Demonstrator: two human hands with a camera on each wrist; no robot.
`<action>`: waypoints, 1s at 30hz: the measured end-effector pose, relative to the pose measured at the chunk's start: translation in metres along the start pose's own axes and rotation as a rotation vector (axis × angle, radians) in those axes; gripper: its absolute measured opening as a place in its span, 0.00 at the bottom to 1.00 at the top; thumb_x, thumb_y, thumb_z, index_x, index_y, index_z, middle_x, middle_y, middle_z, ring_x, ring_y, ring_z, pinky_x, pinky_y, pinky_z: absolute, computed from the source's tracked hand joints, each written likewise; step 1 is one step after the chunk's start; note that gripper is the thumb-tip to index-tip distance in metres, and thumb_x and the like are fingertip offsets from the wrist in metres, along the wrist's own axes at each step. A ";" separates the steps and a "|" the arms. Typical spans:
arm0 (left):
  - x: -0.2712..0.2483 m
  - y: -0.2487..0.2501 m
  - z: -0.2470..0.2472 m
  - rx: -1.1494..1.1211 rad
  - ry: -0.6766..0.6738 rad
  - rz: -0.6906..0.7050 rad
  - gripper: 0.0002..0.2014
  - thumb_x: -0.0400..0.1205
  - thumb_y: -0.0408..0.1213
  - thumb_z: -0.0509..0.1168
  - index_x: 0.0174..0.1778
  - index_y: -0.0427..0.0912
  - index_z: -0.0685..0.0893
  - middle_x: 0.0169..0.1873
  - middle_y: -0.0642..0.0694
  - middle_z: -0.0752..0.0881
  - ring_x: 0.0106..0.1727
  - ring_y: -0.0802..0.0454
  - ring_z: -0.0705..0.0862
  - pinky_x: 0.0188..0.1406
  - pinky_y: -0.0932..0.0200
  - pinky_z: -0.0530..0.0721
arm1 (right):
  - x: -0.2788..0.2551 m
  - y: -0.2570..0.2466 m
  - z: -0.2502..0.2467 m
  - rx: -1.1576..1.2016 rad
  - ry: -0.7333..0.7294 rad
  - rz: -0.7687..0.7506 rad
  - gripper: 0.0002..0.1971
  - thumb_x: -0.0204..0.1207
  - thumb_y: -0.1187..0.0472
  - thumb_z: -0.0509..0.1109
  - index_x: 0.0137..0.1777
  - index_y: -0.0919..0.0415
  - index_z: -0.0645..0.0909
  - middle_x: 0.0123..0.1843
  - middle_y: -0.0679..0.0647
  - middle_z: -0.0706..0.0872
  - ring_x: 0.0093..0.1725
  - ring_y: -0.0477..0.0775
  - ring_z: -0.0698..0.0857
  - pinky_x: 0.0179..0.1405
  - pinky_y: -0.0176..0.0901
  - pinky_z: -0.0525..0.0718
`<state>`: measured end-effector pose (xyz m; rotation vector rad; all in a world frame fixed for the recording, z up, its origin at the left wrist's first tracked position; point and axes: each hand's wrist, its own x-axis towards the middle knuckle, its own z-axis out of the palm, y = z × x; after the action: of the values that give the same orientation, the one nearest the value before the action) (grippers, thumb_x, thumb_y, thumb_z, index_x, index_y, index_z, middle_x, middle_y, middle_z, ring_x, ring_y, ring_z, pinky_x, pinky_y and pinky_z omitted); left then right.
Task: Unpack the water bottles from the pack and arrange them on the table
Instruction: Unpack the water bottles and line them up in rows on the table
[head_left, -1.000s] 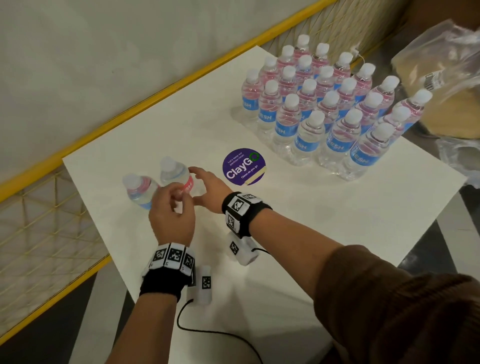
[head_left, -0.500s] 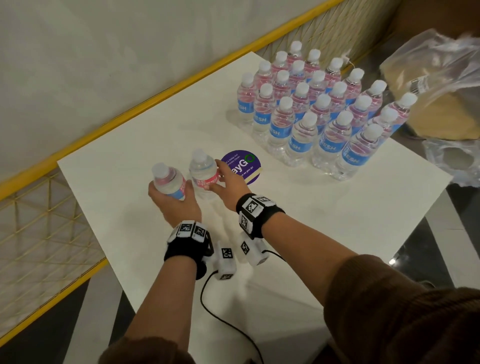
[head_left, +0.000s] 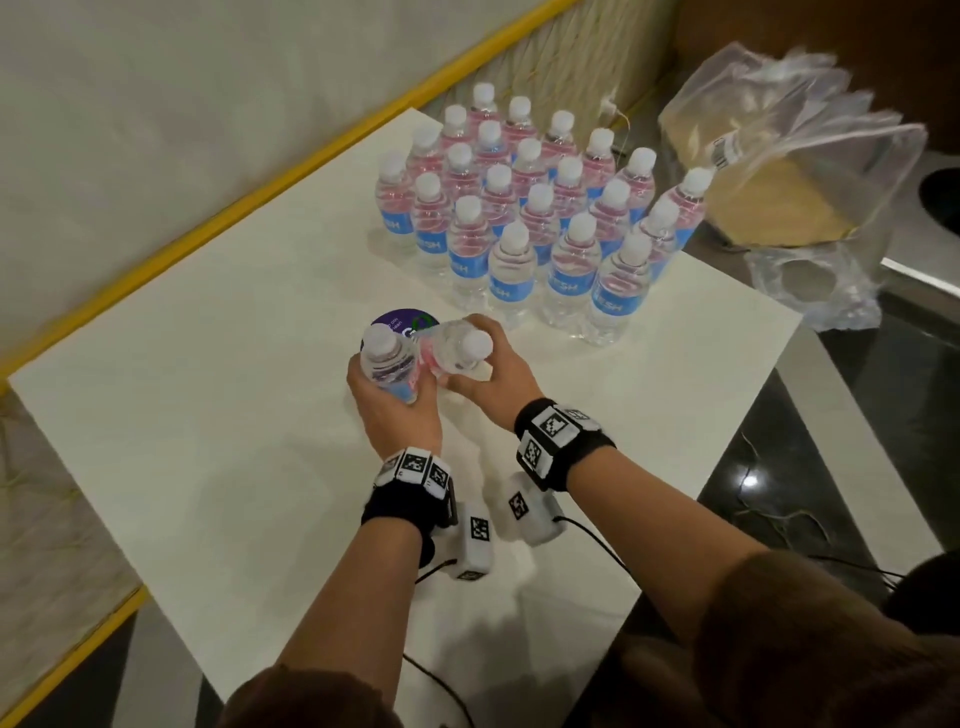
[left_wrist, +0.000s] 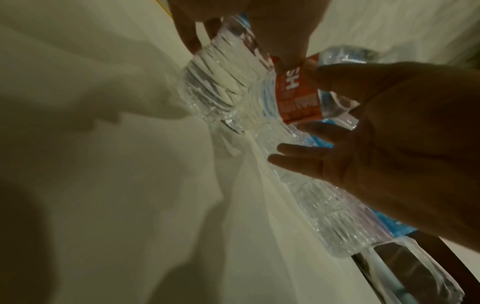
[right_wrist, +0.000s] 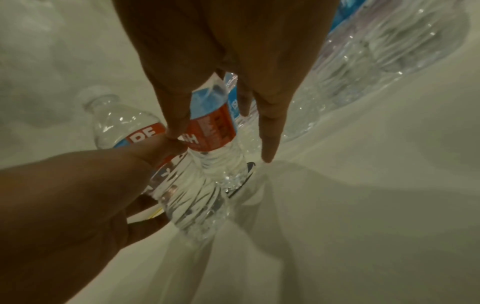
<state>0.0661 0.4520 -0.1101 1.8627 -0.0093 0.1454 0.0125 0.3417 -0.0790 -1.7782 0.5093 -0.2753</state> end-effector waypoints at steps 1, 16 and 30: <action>-0.001 0.001 0.001 -0.005 -0.013 -0.007 0.38 0.68 0.42 0.77 0.71 0.51 0.66 0.64 0.47 0.81 0.63 0.50 0.83 0.62 0.49 0.83 | 0.001 -0.002 -0.003 0.004 -0.024 0.005 0.36 0.67 0.62 0.80 0.73 0.55 0.66 0.62 0.47 0.79 0.59 0.48 0.79 0.55 0.28 0.77; -0.021 0.037 0.046 -0.081 -0.434 0.011 0.33 0.69 0.39 0.78 0.67 0.52 0.70 0.60 0.53 0.82 0.61 0.56 0.83 0.62 0.64 0.80 | -0.028 -0.002 -0.088 -0.224 0.197 -0.021 0.29 0.70 0.52 0.76 0.70 0.46 0.72 0.60 0.39 0.83 0.53 0.36 0.80 0.49 0.21 0.75; -0.032 0.020 0.076 0.092 -0.684 -0.048 0.34 0.73 0.31 0.74 0.75 0.43 0.68 0.71 0.44 0.78 0.72 0.47 0.76 0.71 0.45 0.77 | -0.041 0.036 -0.103 -0.087 0.333 0.231 0.38 0.65 0.56 0.81 0.73 0.55 0.65 0.66 0.50 0.79 0.60 0.49 0.80 0.58 0.41 0.78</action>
<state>0.0397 0.3718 -0.1162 1.9205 -0.4340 -0.5356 -0.0760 0.2658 -0.0823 -1.7454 0.9693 -0.3943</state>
